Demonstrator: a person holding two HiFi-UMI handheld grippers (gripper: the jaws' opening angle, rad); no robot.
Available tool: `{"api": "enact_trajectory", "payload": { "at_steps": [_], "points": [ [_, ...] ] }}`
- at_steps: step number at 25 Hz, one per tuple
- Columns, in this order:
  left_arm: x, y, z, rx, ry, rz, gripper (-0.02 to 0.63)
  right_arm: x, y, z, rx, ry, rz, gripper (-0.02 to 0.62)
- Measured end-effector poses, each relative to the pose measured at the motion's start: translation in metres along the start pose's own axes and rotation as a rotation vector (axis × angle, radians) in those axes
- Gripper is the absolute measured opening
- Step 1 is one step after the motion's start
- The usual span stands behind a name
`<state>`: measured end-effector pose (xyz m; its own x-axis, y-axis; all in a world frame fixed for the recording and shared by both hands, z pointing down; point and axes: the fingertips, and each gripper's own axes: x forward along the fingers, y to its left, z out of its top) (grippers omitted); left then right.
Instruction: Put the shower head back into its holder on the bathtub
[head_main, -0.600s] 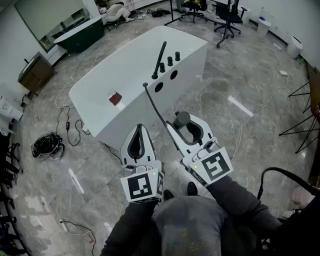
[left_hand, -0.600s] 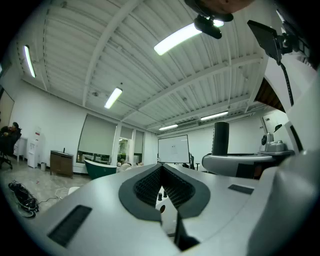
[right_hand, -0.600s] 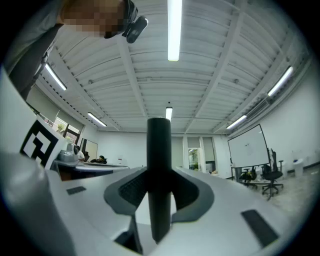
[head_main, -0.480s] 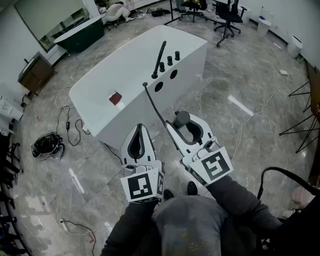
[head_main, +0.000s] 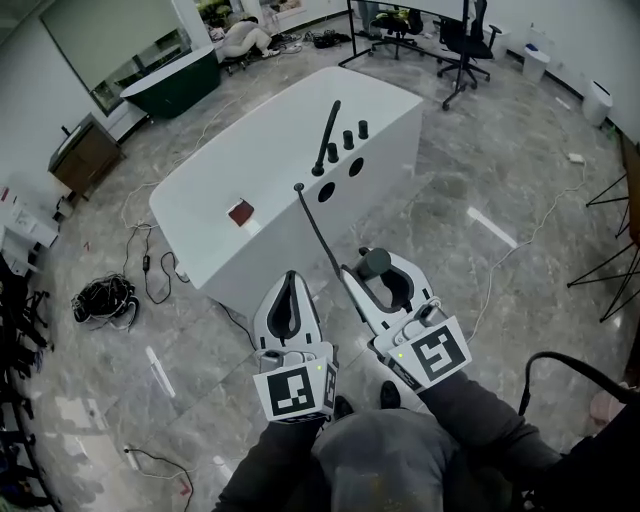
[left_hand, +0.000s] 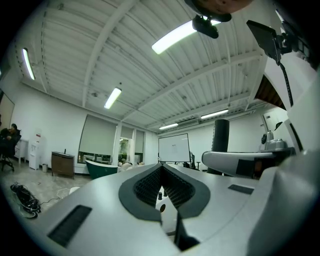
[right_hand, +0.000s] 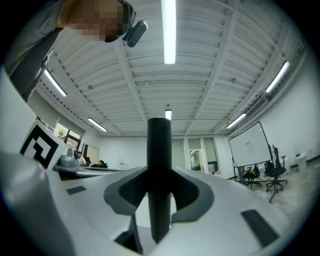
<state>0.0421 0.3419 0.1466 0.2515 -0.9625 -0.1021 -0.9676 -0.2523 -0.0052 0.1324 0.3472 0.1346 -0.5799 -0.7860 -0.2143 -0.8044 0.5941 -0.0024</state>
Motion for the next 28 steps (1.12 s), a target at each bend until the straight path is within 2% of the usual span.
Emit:
{"api": "enact_trajectory", "payload": {
  "at_steps": [7, 15, 23, 28],
  "points": [
    [0.005, -0.013, -0.005, 0.009, -0.001, 0.019, 0.003, -0.008, -0.014, 0.002, 0.014, -0.018, 0.018, 0.135],
    [0.011, -0.025, -0.006, 0.001, 0.002, 0.09, 0.002, -0.022, -0.037, 0.019, 0.006, -0.025, 0.062, 0.135],
    [0.032, -0.008, -0.017, -0.002, 0.007, 0.104, 0.002, 0.0, -0.042, 0.008, -0.009, -0.02, 0.086, 0.134],
    [0.059, 0.005, -0.029, -0.017, 0.022, 0.083, 0.002, 0.026, -0.055, 0.0, -0.027, 0.014, 0.066, 0.134]
  ]
}}
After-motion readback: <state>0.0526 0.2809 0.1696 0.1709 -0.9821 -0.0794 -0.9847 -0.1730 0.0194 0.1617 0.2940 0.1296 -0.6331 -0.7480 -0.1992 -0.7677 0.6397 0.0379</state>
